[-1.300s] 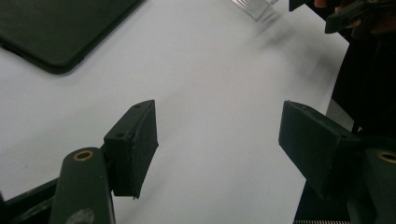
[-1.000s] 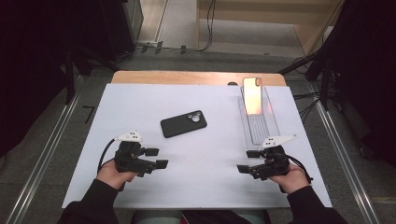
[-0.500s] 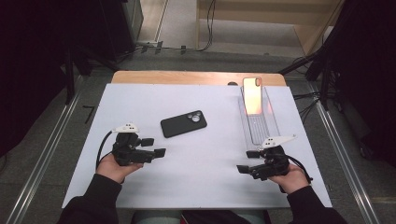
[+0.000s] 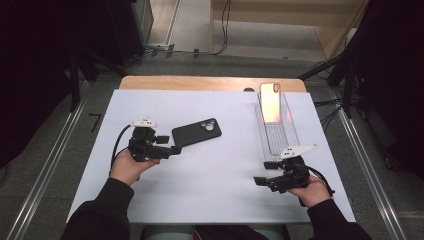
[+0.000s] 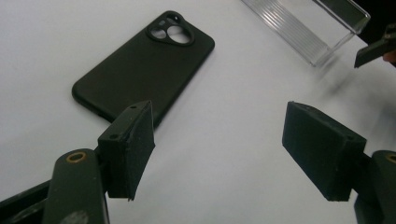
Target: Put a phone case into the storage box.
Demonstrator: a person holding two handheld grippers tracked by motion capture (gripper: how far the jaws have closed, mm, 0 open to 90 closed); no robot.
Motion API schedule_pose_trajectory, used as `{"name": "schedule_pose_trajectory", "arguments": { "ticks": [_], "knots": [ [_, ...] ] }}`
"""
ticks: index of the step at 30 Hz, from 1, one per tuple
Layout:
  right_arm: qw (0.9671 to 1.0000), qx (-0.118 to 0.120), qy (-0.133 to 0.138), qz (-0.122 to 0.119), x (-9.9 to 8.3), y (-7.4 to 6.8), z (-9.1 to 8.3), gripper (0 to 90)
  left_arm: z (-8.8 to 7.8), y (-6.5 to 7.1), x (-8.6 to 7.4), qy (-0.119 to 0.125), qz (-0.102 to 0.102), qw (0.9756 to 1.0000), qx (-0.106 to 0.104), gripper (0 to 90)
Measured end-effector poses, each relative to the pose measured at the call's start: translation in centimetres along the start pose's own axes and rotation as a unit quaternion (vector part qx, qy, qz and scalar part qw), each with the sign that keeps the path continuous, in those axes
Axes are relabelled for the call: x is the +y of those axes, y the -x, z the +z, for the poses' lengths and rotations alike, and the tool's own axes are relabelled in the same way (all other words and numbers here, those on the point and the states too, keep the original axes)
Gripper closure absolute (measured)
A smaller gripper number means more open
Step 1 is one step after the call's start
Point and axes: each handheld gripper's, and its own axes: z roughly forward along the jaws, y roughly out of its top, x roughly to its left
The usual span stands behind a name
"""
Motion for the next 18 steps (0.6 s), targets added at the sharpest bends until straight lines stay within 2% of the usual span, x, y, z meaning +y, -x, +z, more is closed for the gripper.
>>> {"name": "schedule_pose_trajectory", "arguments": {
  "ticks": [6, 8, 10, 11, 12, 14, 18],
  "knots": [
    [1.0000, 0.002, 0.000, -0.001, 0.0, -0.1, 0.0, 21.0, 0.6, -0.7, 1.2, 0.002, -0.008, 1.0000, 0.004, 25.5],
    [1.0000, 0.002, 0.000, -0.002, 0.0, -0.1, 0.0, 21.0, 0.8, -1.0, 1.7, 0.001, -0.019, 0.9998, 0.005, 27.3],
    [1.0000, 0.003, -0.001, -0.002, 0.0, -0.1, 0.0, 21.0, 1.0, -1.3, 2.3, 0.005, -0.041, 0.9991, 0.006, 29.9],
    [1.0000, 0.004, -0.001, -0.001, 0.0, -0.1, 0.0, 21.0, 1.1, -1.3, 2.5, 0.008, -0.039, 0.9991, 0.013, 33.4],
    [1.0000, 0.007, -0.002, 0.002, 0.1, -0.2, 0.0, 21.0, 1.2, -1.2, 2.7, 0.007, -0.028, 0.9992, 0.026, 38.7],
    [0.9999, 0.009, -0.002, 0.007, 0.1, -0.3, 0.1, 21.0, 1.6, -1.2, 3.1, -0.003, -0.021, 0.9989, 0.042, 47.2],
    [1.0000, 0.008, 0.004, 0.002, 0.2, -0.4, 0.1, 21.0, 2.3, -2.1, 3.7, -0.003, -0.028, 0.9987, 0.043, 72.6]
  ]
}}
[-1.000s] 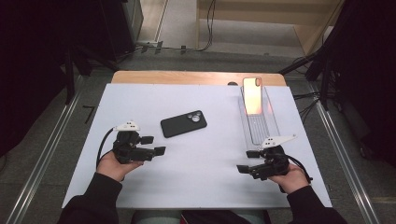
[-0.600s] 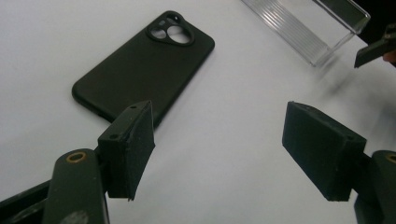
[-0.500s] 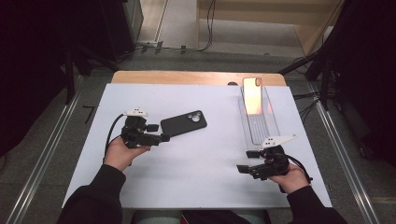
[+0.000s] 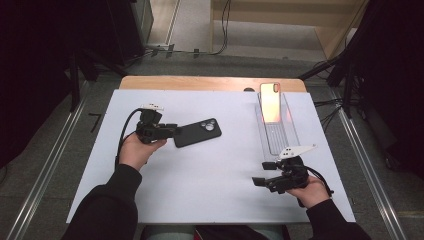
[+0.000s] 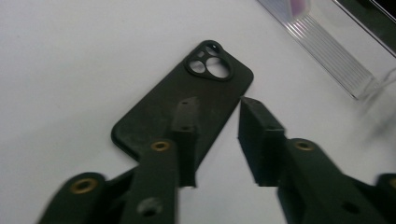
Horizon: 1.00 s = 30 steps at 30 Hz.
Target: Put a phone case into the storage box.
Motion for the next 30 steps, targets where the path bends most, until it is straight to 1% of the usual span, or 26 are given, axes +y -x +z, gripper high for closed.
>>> {"name": "schedule_pose_trajectory", "arguments": {
  "ticks": [1, 3, 4, 5, 7, 10, 14, 17, 20, 22, 23, 25, 26, 27, 30],
  "knots": [
    [1.0000, 0.000, 0.001, -0.001, 0.0, 0.0, 0.0, 21.0, 0.2, -0.3, 0.1, 0.003, -0.006, 1.0000, -0.001, 78.0],
    [1.0000, -0.001, 0.002, -0.002, 0.0, 0.0, 0.0, 21.0, 0.6, -0.8, 0.4, 0.006, -0.004, 0.9999, 0.007, 89.3],
    [1.0000, -0.002, 0.002, -0.004, 0.0, 0.0, 0.0, 21.0, 0.8, -1.1, 0.5, 0.010, -0.004, 0.9999, 0.013, 90.0],
    [1.0000, -0.002, 0.002, -0.004, 0.0, 0.0, 0.0, 21.0, 1.0, -1.4, 0.6, 0.013, -0.001, 0.9998, 0.015, 90.0],
    [1.0000, -0.003, 0.002, -0.005, -0.1, 0.0, 0.0, 21.0, 1.5, -1.9, 0.8, 0.017, -0.003, 0.9996, 0.022, 90.0],
    [1.0000, -0.005, 0.004, -0.005, -0.2, -0.1, -0.1, 21.0, 2.4, -2.8, 1.0, 0.009, -0.012, 0.9996, 0.024, 90.0],
    [0.9999, -0.009, 0.006, -0.003, -0.4, -0.2, -0.3, 21.0, 3.7, -3.9, 1.1, 0.002, -0.017, 0.9992, 0.036, 90.0],
    [0.9999, -0.012, 0.005, -0.002, -0.6, -0.2, -0.4, 21.0, 4.6, -4.7, 0.9, -0.004, -0.032, 0.9984, 0.046, 90.0],
    [0.9999, -0.011, 0.005, 0.000, -0.8, -0.3, -0.5, 21.0, 5.4, -5.4, 0.6, -0.012, -0.034, 0.9979, 0.054, 90.0],
    [0.9999, -0.011, 0.004, 0.000, -1.0, -0.3, -0.6, 21.0, 5.7, -5.8, 0.5, -0.013, -0.036, 0.9978, 0.053, 90.0],
    [0.9999, -0.012, 0.004, 0.002, -1.0, -0.3, -0.6, 21.0, 5.8, -5.9, 0.4, -0.015, -0.035, 0.9976, 0.059, 90.0],
    [0.9999, -0.014, 0.005, 0.001, -1.1, -0.3, -0.7, 21.0, 6.2, -6.3, 0.1, -0.025, -0.037, 0.9972, 0.060, 90.0],
    [0.9999, -0.014, 0.005, 0.002, -1.2, -0.3, -0.7, 21.0, 6.3, -6.4, 0.0, -0.032, -0.036, 0.9972, 0.057, 90.0],
    [0.9999, -0.015, 0.006, 0.003, -1.2, -0.3, -0.7, 21.0, 6.5, -6.4, -0.1, -0.038, -0.036, 0.9971, 0.055, 90.0],
    [0.9999, -0.013, 0.007, 0.002, -1.2, -0.3, -0.7, 21.0, 6.5, -6.1, -0.4, -0.042, -0.037, 0.9972, 0.050, 90.0]
  ]
}}
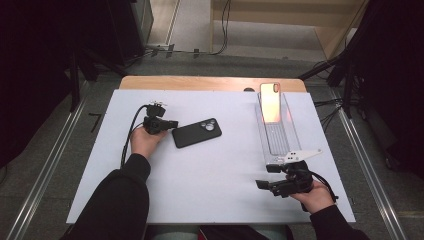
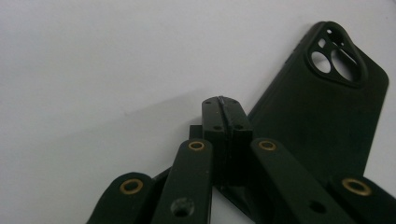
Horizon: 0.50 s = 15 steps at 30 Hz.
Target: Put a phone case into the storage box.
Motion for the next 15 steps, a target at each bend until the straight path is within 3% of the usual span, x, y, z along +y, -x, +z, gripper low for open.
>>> {"name": "schedule_pose_trajectory", "arguments": {
  "ticks": [7, 15],
  "knots": [
    [1.0000, 0.002, -0.002, -0.004, 0.1, -0.1, 0.1, 21.0, -0.7, 0.9, -0.9, -0.018, 0.027, 0.9995, -0.005, 90.0],
    [0.9999, 0.004, -0.001, -0.010, 0.3, -0.2, 0.2, 21.0, -1.3, 2.0, -2.2, -0.029, 0.029, 0.9990, -0.021, 90.0]
  ]
}}
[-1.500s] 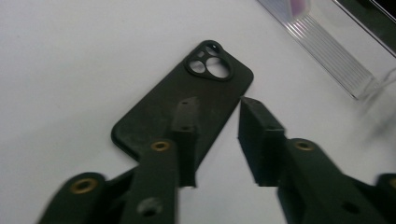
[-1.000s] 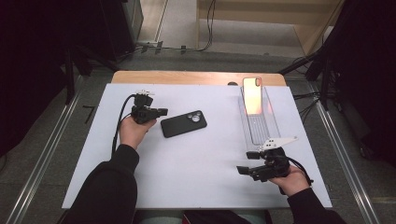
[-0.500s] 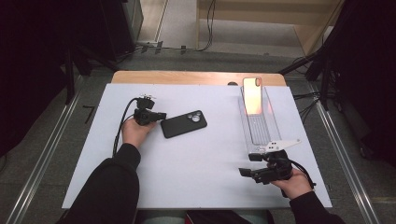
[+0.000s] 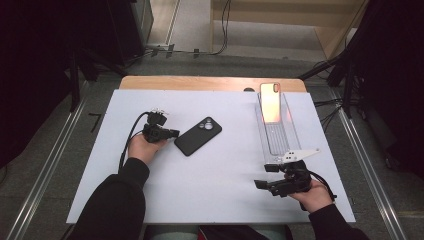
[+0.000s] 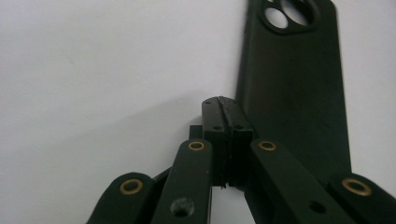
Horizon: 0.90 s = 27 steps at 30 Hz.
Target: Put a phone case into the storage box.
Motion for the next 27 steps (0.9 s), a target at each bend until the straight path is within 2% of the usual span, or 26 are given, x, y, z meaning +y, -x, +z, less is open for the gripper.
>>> {"name": "schedule_pose_trajectory", "arguments": {
  "ticks": [2, 5, 7, 8, 11, 14, 16, 20, 23, 27],
  "knots": [
    [1.0000, 0.000, 0.000, 0.001, 0.1, 0.0, 0.0, 21.0, -0.1, 0.4, -0.3, -0.003, 0.000, 1.0000, -0.010, 90.0],
    [1.0000, 0.002, 0.002, -0.003, 0.2, 0.0, 0.1, 21.0, -0.3, 0.8, -0.7, -0.006, 0.001, 0.9999, -0.012, 90.0],
    [1.0000, 0.002, 0.002, -0.003, 0.2, 0.0, 0.1, 21.0, -0.5, 0.7, -0.8, -0.005, -0.007, 0.9998, -0.016, 89.4],
    [1.0000, 0.003, 0.002, -0.002, 0.3, 0.0, 0.1, 21.0, -0.6, 0.6, -0.8, 0.001, -0.014, 0.9997, -0.019, 86.1],
    [1.0000, 0.002, 0.002, -0.002, 0.3, 0.2, 0.1, 21.0, -1.5, 0.8, -0.7, 0.019, -0.014, 0.9994, -0.027, 78.4],
    [1.0000, 0.002, 0.000, -0.002, 0.3, 0.3, 0.0, 21.0, -2.4, 1.5, -0.7, 0.026, 0.000, 0.9986, -0.046, 57.9],
    [1.0000, 0.001, 0.001, -0.002, 0.3, 0.4, -0.1, 21.0, -3.1, 2.0, -1.0, 0.032, 0.012, 0.9979, -0.056, 51.1],
    [1.0000, -0.002, 0.002, 0.001, 0.3, 0.5, -0.2, 21.0, -4.4, 2.9, -1.6, 0.039, 0.028, 0.9954, -0.083, 42.7],
    [1.0000, -0.001, -0.001, 0.001, 0.3, 0.5, -0.2, 21.0, -5.1, 3.5, -2.1, 0.042, 0.048, 0.9946, -0.081, 38.6],
    [1.0000, -0.003, -0.002, -0.001, 0.3, 0.4, -0.2, 21.0, -5.9, 4.2, -2.9, 0.048, 0.051, 0.9913, -0.112, 34.0]
  ]
}}
